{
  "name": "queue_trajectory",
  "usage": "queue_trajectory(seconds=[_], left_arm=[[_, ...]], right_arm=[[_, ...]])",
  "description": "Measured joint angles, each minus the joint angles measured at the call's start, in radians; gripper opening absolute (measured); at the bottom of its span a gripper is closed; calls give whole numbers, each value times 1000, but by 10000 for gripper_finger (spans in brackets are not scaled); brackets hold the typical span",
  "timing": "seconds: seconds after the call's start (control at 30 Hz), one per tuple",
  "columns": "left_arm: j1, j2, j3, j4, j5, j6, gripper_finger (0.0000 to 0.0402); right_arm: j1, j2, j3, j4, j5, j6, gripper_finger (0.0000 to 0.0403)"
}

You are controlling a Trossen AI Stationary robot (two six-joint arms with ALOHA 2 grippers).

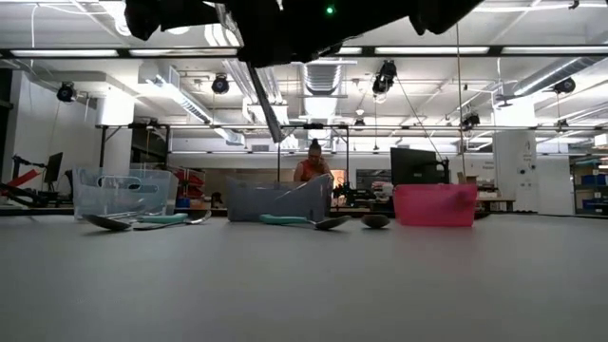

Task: Sort silverware by color (type)
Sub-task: Put the bottom blue patterned spoon into the black bin

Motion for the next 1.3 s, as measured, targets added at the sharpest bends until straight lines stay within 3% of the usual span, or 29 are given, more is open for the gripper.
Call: queue_trajectory(seconds=[0.27,0.47,0.7,1.07,1.3], left_arm=[[1,-1,0,0,-61,38,194],[-2,-24,0,-38,-92,94,194],[-8,-109,1,-185,-204,102,194],[-7,-226,1,-236,-219,230,194],[8,-264,1,-236,-213,341,194]], right_arm=[[-17,4,108,-223,4,-83,13],[-63,5,271,-591,-12,-83,13],[-156,7,486,-1057,-122,-2,13],[-362,24,667,-1158,-458,-48,13],[-477,183,867,-1286,-512,-130,13]])
